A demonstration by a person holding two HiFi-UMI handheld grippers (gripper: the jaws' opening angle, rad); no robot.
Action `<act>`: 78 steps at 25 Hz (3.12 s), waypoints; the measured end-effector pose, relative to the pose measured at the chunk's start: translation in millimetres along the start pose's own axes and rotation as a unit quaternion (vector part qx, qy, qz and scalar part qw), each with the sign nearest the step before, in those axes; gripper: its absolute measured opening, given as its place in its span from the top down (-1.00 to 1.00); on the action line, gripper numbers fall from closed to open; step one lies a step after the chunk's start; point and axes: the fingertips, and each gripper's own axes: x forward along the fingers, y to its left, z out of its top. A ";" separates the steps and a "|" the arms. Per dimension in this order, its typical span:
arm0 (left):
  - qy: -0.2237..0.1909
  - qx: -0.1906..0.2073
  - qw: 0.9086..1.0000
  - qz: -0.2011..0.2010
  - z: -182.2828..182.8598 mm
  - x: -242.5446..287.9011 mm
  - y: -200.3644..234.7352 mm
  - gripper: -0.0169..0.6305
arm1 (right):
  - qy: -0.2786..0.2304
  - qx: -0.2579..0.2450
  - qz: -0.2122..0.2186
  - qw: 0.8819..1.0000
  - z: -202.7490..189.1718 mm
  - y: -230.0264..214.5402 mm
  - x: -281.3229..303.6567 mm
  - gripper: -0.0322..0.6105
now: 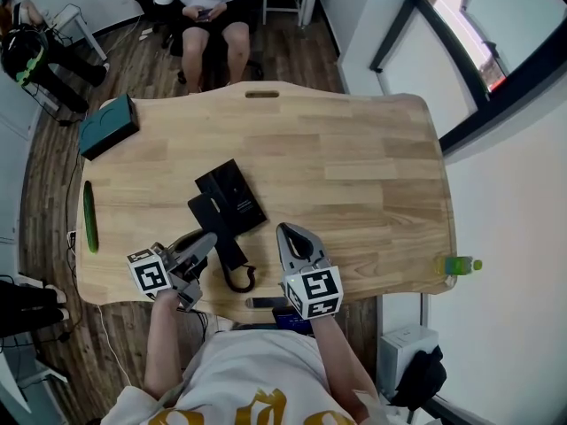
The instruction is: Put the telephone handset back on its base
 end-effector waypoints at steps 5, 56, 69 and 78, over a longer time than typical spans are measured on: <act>-0.004 -0.013 1.000 0.006 1.8 3.5 15.2 0.74 | 0.016 -0.001 0.005 1.000 -6.4 -5.6 15.0 0.89; -0.002 -0.102 0.993 0.061 -0.9 27.5 130.4 0.74 | 0.093 0.043 0.048 0.994 -52.6 -32.7 105.2 0.89; -0.001 -0.104 0.992 0.071 -1.7 28.6 134.2 0.74 | 0.083 0.044 0.048 0.994 -50.3 -35.8 103.5 0.89; 0.003 -0.102 0.991 0.084 -3.2 28.4 138.0 0.73 | 0.082 0.051 0.051 0.994 -51.6 -36.3 103.6 0.89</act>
